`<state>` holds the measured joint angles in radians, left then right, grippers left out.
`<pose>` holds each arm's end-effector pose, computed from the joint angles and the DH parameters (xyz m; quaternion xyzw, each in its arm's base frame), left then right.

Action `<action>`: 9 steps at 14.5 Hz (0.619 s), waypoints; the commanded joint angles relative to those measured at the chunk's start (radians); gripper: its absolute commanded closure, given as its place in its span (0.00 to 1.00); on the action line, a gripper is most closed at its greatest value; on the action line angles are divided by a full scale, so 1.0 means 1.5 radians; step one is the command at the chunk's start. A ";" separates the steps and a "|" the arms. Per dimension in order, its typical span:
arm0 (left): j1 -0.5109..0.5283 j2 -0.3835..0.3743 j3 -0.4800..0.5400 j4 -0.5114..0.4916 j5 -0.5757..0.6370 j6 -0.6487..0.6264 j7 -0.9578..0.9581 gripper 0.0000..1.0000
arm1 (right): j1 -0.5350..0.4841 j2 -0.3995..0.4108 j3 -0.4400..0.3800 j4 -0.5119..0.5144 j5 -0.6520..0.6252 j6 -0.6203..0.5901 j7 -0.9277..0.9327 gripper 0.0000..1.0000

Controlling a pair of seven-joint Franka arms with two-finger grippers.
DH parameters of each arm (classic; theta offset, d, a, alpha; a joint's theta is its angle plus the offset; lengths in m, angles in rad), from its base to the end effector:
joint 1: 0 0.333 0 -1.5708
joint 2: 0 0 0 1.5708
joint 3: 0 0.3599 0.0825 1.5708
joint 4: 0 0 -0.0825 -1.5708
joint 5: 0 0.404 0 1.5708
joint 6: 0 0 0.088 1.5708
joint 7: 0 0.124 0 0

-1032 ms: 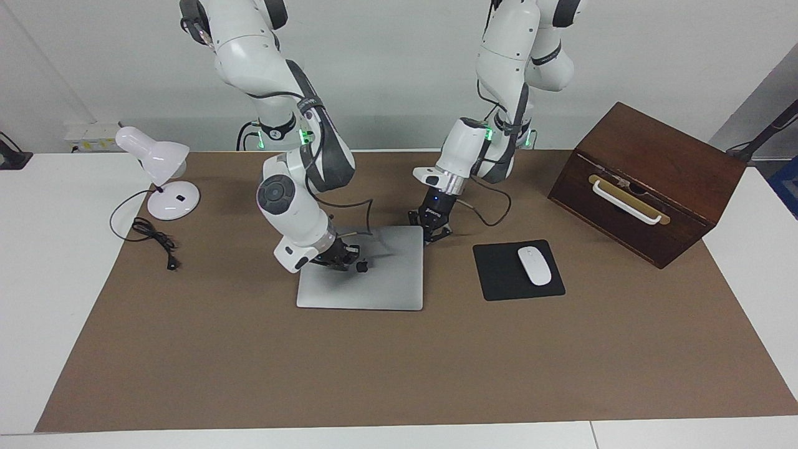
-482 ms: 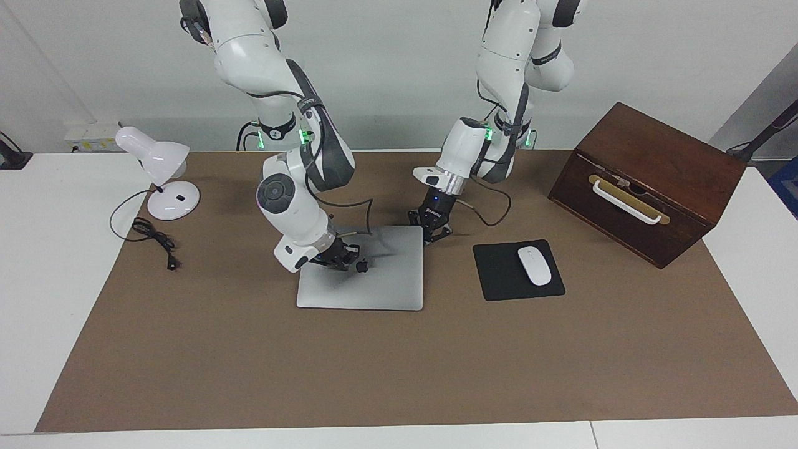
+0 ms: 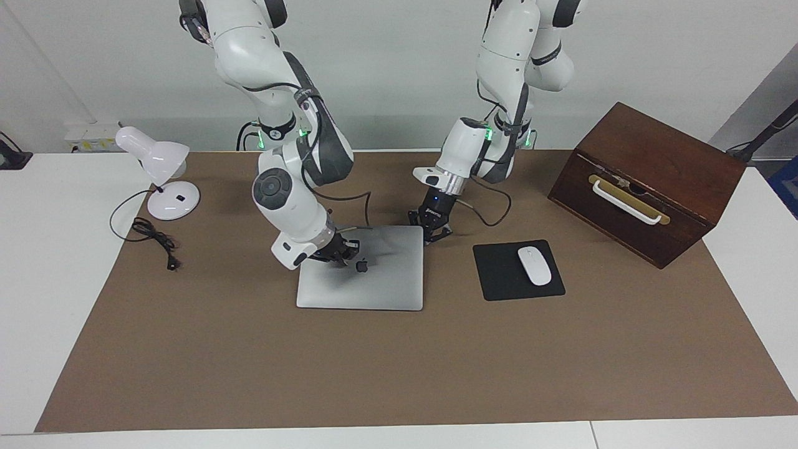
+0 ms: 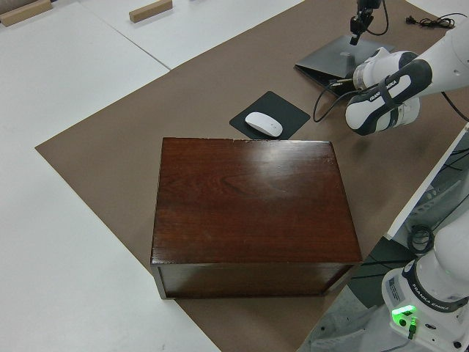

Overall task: Close laptop with both arms
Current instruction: 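Press the lid fully shut with the right gripper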

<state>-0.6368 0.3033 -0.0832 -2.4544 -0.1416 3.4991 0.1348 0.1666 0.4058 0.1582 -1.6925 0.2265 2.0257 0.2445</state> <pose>0.4343 -0.3564 0.2758 0.8776 -0.3152 0.3422 0.1154 0.6505 0.2244 0.3746 -0.9906 0.0185 0.0700 0.1159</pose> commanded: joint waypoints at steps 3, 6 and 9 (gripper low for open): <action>-0.002 0.040 0.001 -0.008 -0.008 0.002 0.014 1.00 | -0.009 -0.035 0.001 0.018 -0.018 -0.051 0.007 1.00; -0.002 0.040 -0.001 -0.012 -0.008 0.002 0.006 1.00 | -0.008 -0.059 0.001 0.018 -0.026 -0.072 0.008 1.00; -0.007 0.033 -0.001 -0.015 -0.008 0.002 -0.021 1.00 | -0.011 -0.082 -0.001 0.018 -0.026 -0.099 0.008 1.00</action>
<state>-0.6368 0.3033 -0.0833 -2.4548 -0.1416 3.4998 0.1272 0.1630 0.3154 0.1508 -1.6598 0.2073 1.9097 0.2445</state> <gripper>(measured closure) 0.991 0.991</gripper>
